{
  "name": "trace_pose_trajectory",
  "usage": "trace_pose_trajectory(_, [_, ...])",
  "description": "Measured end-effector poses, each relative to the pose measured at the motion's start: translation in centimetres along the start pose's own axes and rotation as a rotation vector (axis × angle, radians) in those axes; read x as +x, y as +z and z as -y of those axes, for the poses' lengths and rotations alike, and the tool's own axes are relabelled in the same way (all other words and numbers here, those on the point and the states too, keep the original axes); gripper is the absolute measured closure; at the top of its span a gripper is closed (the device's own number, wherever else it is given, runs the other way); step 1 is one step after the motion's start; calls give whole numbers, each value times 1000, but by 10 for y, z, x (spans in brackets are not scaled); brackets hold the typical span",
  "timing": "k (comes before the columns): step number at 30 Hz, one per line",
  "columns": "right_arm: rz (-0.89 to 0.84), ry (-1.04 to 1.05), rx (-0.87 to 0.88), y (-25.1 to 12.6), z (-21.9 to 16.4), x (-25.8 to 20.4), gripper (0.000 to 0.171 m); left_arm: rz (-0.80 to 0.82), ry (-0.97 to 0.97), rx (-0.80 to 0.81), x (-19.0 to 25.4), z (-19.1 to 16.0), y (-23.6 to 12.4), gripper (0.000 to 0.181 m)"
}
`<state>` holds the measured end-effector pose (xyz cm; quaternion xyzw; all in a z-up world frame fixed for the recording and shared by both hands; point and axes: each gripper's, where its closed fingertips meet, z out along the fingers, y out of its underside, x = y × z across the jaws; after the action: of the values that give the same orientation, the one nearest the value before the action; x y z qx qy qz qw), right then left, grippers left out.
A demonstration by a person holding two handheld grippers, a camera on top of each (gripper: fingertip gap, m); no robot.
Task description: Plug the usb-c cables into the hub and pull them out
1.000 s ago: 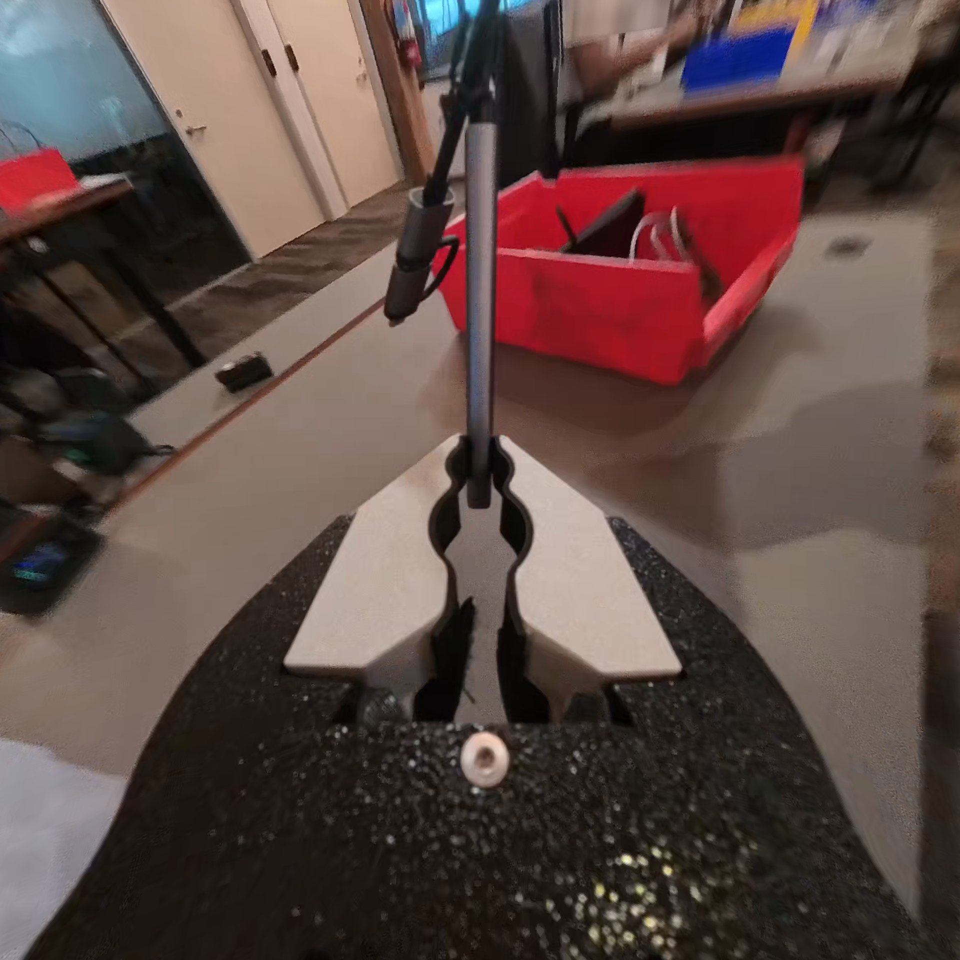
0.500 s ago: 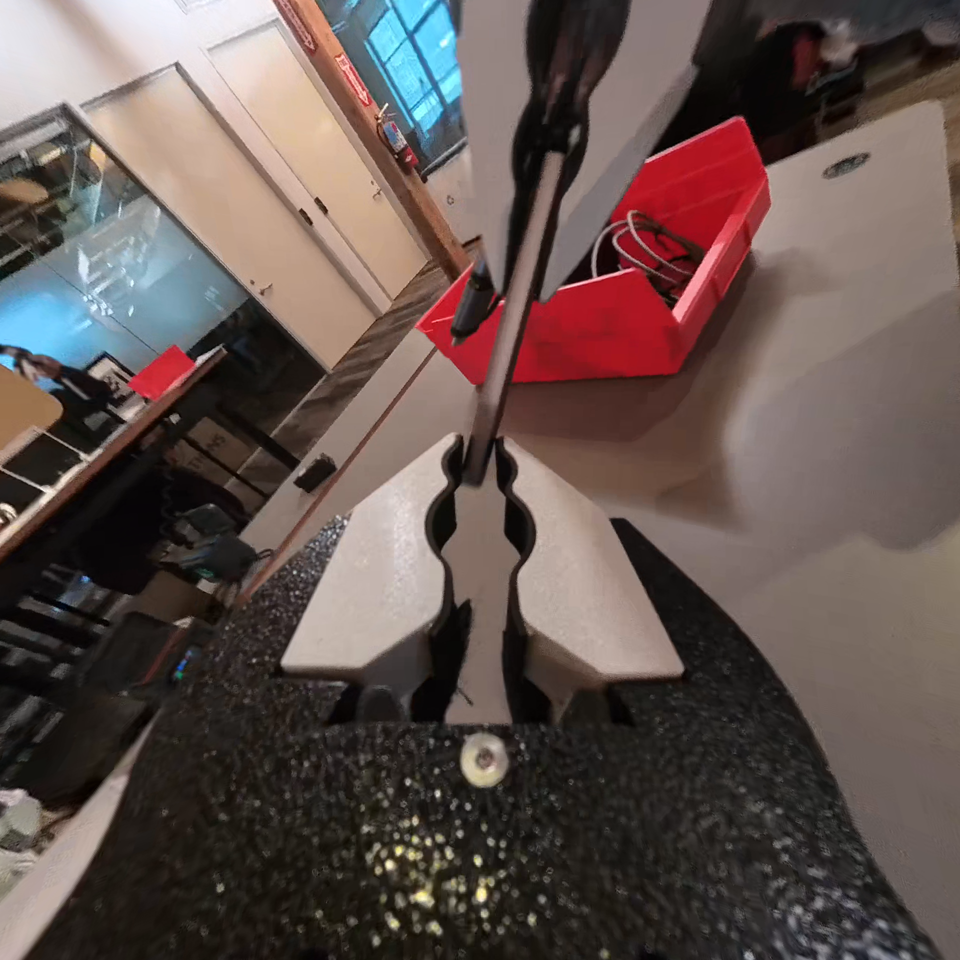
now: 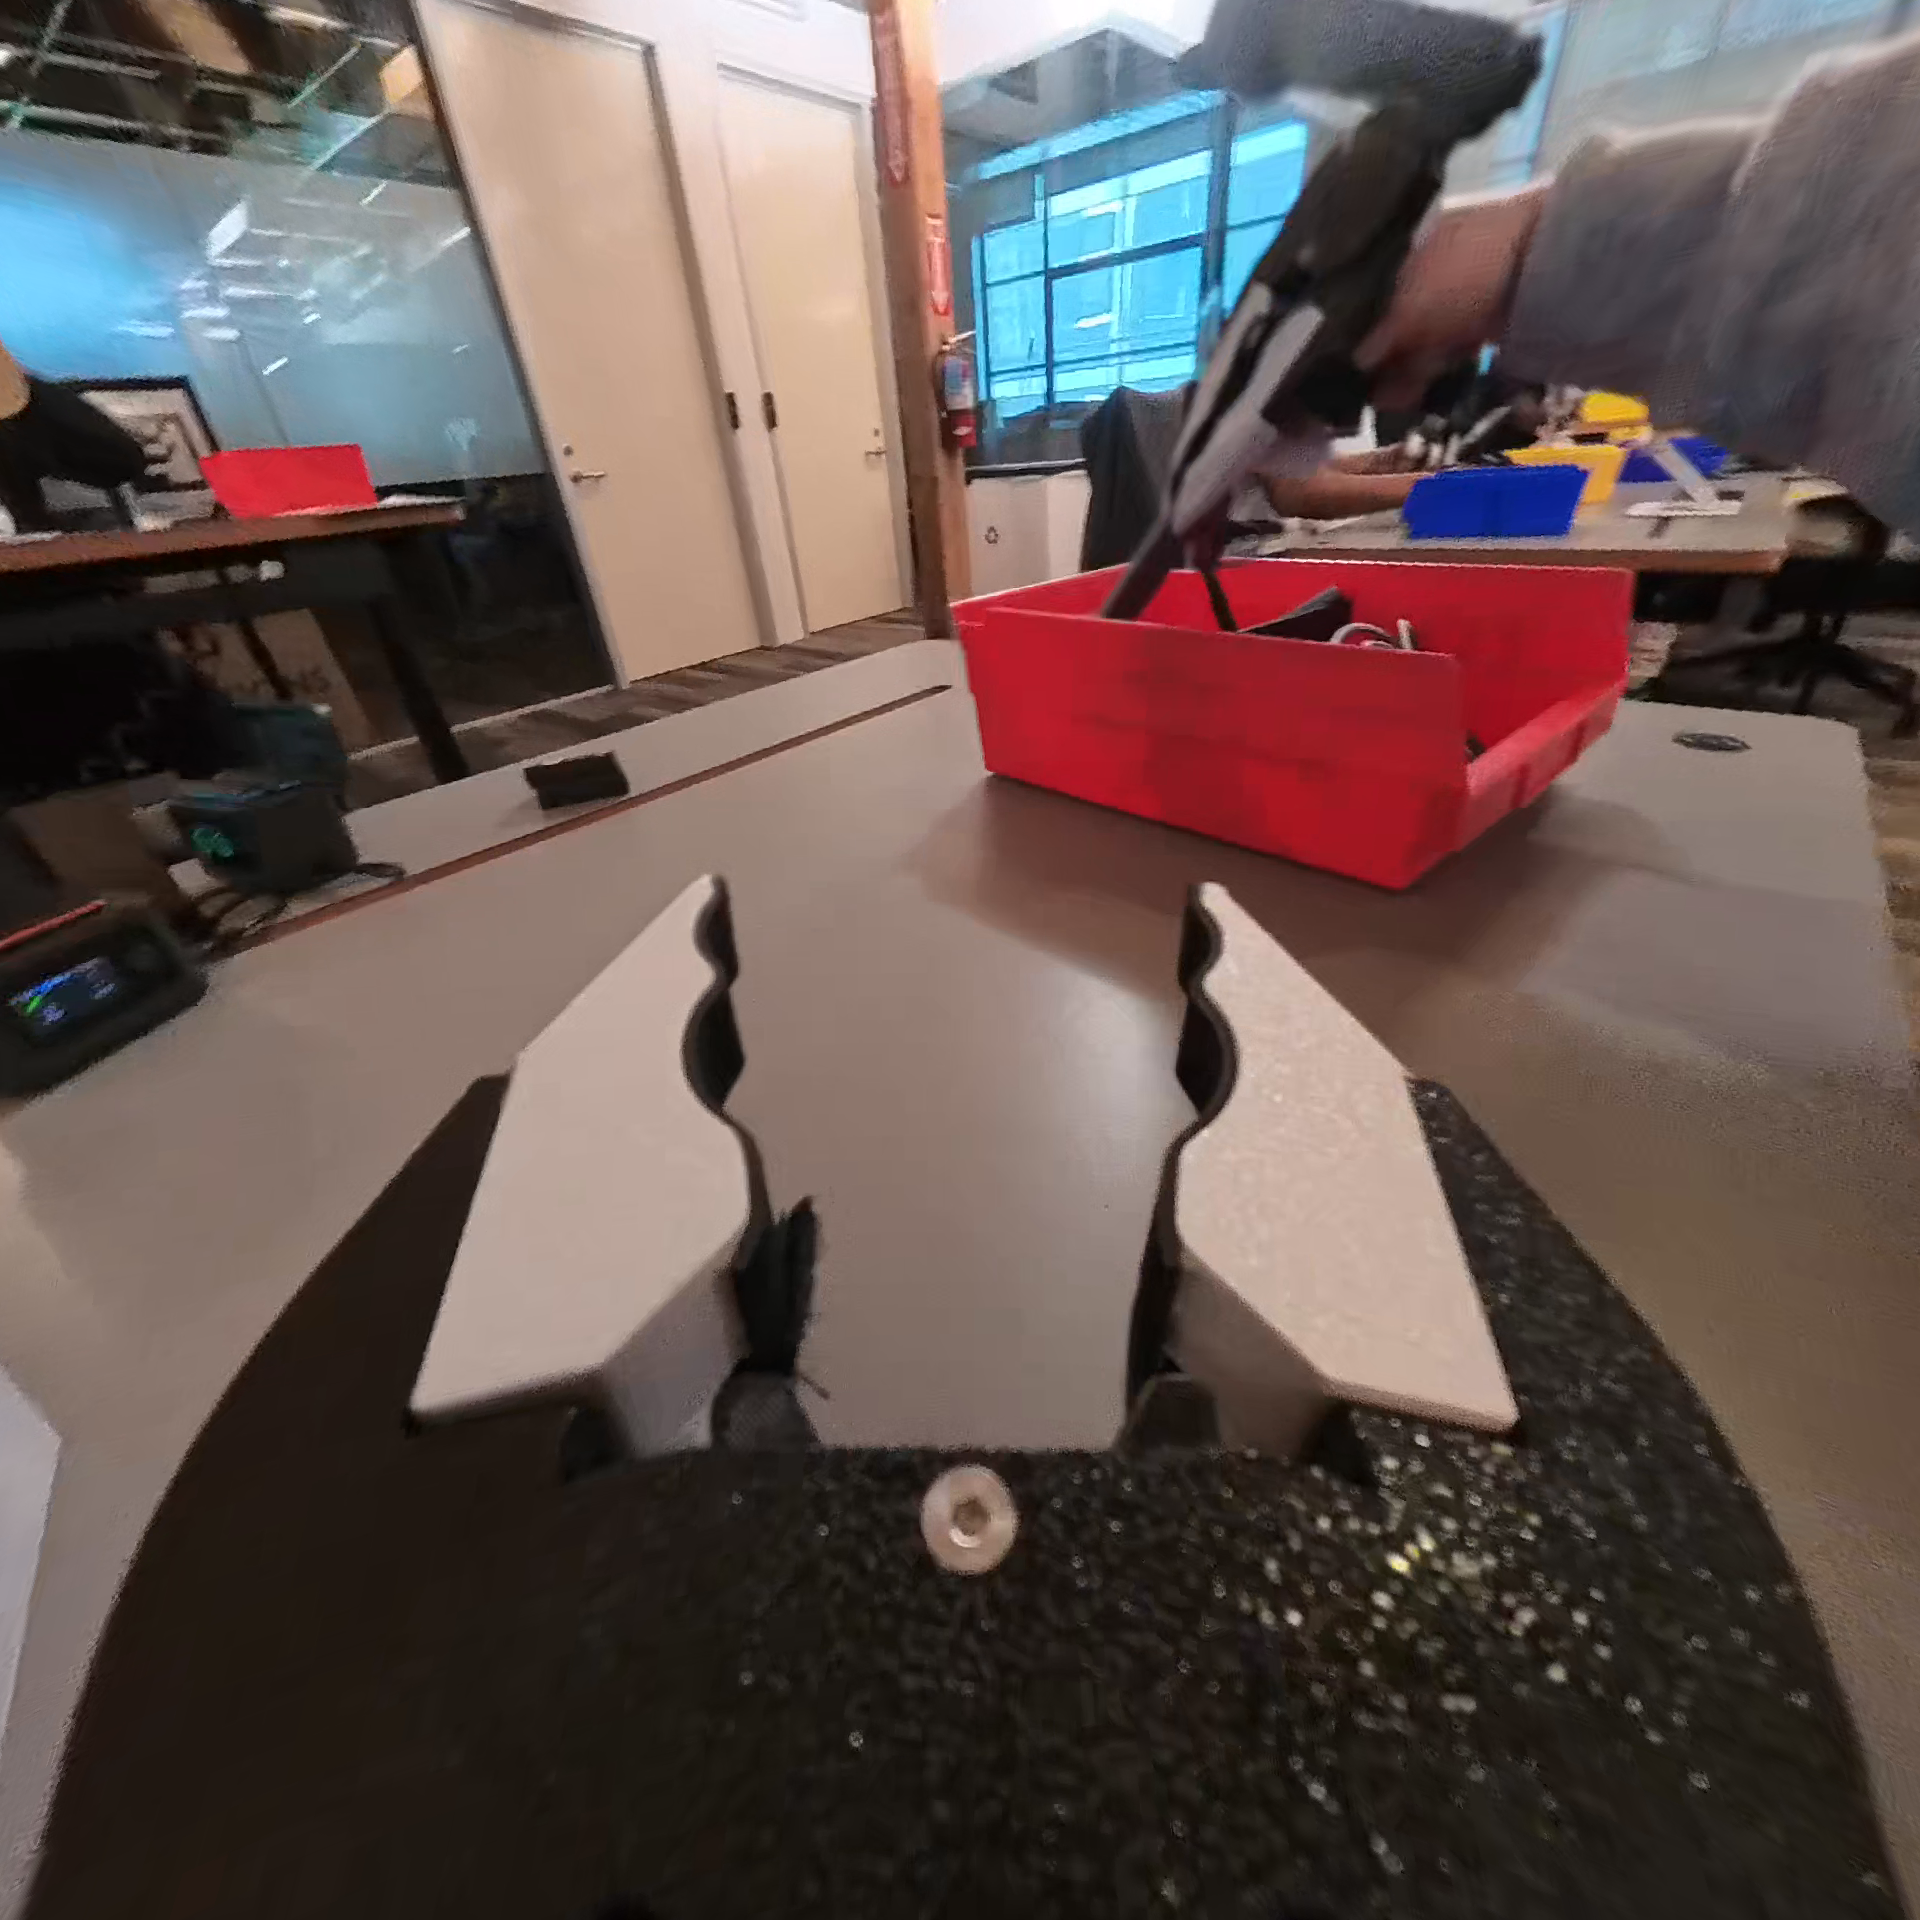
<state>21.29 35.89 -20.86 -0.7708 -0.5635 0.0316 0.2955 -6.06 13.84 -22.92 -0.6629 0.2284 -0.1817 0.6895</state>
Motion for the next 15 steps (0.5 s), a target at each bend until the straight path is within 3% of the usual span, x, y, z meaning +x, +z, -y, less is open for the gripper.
trace_pose_trajectory(1, [20,39,-15,10,-7,2,162,18,-21,-13,-5,-3,0,89])
trace_pose_trajectory(6, [0,216,-21,42,-31,15,156,67,-88,-71,-16,-15,1,67])
trace_pose_trajectory(8, [-48,244,-7,38,-34,22,145,107,-69,-85,-21,-16,0,62])
trace_pose_trajectory(11, [-151,234,-14,18,-37,29,121,121,-38,-87,-20,-15,-1,62])
trace_pose_trajectory(15, [-340,220,95,-38,-28,26,107,117,-23,-99,-19,-16,0,60])
